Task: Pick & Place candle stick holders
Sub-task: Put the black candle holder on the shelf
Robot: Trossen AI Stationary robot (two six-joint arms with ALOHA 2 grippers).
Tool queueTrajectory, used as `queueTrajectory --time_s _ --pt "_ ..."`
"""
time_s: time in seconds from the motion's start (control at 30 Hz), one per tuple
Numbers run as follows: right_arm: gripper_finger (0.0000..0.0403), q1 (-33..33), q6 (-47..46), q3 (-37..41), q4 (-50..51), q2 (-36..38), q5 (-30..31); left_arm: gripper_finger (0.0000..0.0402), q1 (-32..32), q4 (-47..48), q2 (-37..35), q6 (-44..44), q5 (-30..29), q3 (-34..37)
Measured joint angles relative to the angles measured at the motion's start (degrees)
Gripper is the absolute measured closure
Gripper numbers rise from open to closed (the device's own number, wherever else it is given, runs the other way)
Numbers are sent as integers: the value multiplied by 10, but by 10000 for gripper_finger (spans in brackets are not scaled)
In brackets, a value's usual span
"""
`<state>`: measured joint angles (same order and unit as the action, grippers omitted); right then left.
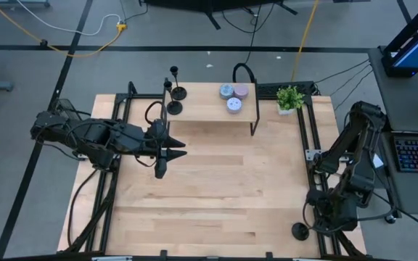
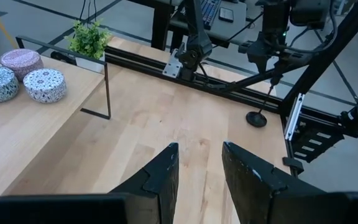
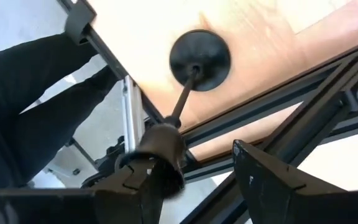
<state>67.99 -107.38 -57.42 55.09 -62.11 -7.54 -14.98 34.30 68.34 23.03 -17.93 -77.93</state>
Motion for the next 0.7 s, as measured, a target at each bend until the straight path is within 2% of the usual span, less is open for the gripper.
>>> queueTrajectory --time_s 0.27,0.7 --pt "232 -1 -1 37 -60 1 1 272 1 0 0 1 -1 0" --pt "233 -2 -1 38 -57 0 2 272 1 0 0 2 -2 0"
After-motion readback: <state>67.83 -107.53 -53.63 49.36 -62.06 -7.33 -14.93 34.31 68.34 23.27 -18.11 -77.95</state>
